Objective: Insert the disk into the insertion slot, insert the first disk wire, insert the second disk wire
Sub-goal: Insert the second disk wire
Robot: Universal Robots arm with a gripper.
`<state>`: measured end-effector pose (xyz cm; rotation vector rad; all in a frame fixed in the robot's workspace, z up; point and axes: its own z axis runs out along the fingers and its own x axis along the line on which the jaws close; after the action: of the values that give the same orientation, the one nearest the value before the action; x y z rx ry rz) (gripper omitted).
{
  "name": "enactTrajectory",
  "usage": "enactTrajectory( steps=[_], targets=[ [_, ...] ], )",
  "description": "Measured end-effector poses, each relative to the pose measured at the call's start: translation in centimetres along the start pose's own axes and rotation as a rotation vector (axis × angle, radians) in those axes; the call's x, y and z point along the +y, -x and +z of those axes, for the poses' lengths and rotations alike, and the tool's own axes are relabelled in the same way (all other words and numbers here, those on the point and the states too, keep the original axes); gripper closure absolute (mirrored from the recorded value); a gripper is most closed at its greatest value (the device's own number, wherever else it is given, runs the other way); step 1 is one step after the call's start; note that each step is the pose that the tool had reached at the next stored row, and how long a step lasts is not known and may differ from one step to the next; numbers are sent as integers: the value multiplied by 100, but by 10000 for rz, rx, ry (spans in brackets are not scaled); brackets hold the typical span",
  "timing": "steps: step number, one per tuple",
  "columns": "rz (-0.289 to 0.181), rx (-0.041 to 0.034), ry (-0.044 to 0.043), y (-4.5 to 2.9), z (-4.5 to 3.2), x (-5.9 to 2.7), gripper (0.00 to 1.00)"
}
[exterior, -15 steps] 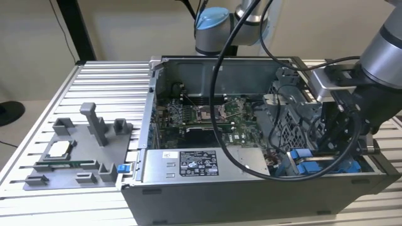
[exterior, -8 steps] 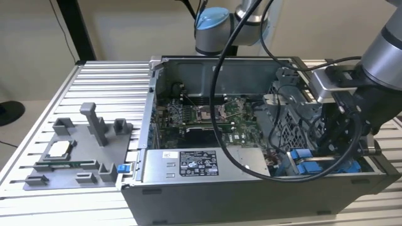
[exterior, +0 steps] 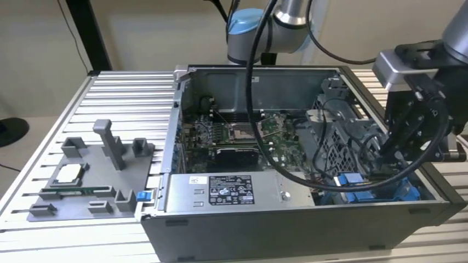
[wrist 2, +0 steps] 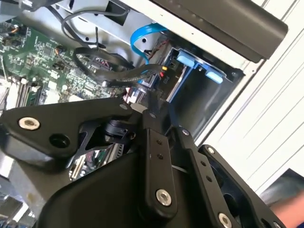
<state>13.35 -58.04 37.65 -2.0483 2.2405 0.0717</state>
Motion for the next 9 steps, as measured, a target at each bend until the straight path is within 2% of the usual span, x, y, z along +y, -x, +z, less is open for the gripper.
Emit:
enactTrajectory(
  steps=[7,9],
  targets=[
    [-1,3,0,34,-310,-12,0],
    [-1,1,0,35,-318,-12,0]
  ],
)
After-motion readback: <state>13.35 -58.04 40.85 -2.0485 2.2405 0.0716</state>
